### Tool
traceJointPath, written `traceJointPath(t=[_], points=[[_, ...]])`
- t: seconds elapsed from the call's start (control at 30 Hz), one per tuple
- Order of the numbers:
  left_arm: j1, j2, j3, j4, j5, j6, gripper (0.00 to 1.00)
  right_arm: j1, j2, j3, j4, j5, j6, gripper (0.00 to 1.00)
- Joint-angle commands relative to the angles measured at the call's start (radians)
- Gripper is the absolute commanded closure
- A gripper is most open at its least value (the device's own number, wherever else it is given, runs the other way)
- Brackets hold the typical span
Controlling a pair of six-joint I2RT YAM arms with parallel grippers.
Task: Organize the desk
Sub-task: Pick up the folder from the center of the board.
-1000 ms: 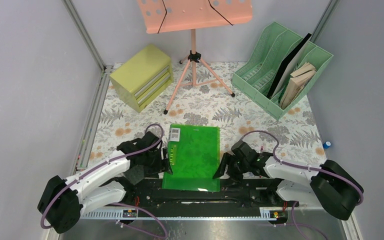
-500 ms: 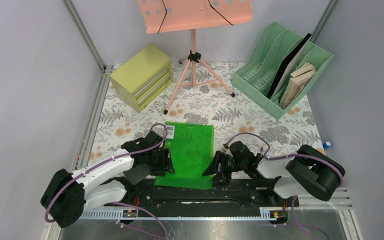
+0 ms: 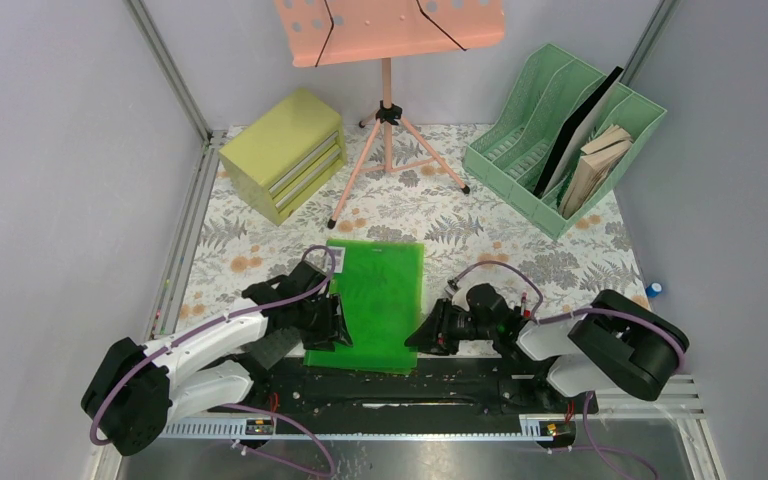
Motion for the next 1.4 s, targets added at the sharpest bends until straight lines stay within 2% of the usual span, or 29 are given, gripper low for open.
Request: traceJointPath(t=[0.0, 0.13, 0.27, 0.37, 0.5, 0.57, 0.63, 0.77, 0.9, 0.97, 1.07, 1.17, 1.37], points=[[-0.001, -0.007, -0.004, 0.036, 0.023, 0.011, 0.51, -0.003, 0.036, 0.032, 0.051, 0.024, -0.002, 0.75], [-0.002, -0.029, 0.006, 0.036, 0.032, 0.019, 0.5, -0.003, 0.037, 0.01, 0.064, 0.023, 0.008, 0.93], [-0.002, -0.083, 0.039, 0.004, 0.013, 0.03, 0.45, -0.003, -0.049, -0.018, -0.034, 0.014, 0.005, 1.0], [-0.001, -0.115, 0.086, -0.079, -0.048, 0.041, 0.36, -0.003, -0.195, -0.006, -0.346, 0.009, -0.069, 1.0], [0.0, -0.119, 0.136, -0.222, -0.154, 0.051, 0.25, -0.003, -0.452, 0.114, -0.974, 0.102, -0.246, 1.0], [0.001, -0.113, 0.139, -0.239, -0.168, 0.053, 0.23, -0.003, -0.538, 0.123, -1.107, 0.102, -0.262, 1.0], [-0.001, -0.104, 0.135, -0.237, -0.161, 0.045, 0.22, -0.003, -0.565, 0.097, -1.104, 0.03, -0.251, 1.0], [0.0, -0.078, 0.12, -0.217, -0.137, 0.039, 0.21, -0.003, -0.564, 0.074, -1.105, -0.033, -0.265, 0.8], [-0.001, -0.048, 0.089, -0.181, -0.087, 0.035, 0.21, -0.003, -0.61, 0.14, -1.229, 0.078, -0.295, 0.44], [-0.001, -0.039, 0.078, -0.164, -0.061, 0.028, 0.21, -0.003, -0.611, 0.179, -1.292, 0.132, -0.319, 0.34], [-0.003, -0.021, 0.051, -0.116, -0.013, 0.017, 0.21, -0.003, -0.588, 0.209, -1.308, 0.177, -0.343, 0.28], [-0.003, 0.009, 0.024, -0.048, 0.024, 0.002, 0.21, -0.003, -0.552, 0.229, -1.304, 0.217, -0.363, 0.28], [-0.004, 0.1, 0.061, -0.003, 0.039, 0.017, 0.21, -0.003, -0.438, 0.172, -1.082, 0.206, -0.305, 0.32]])
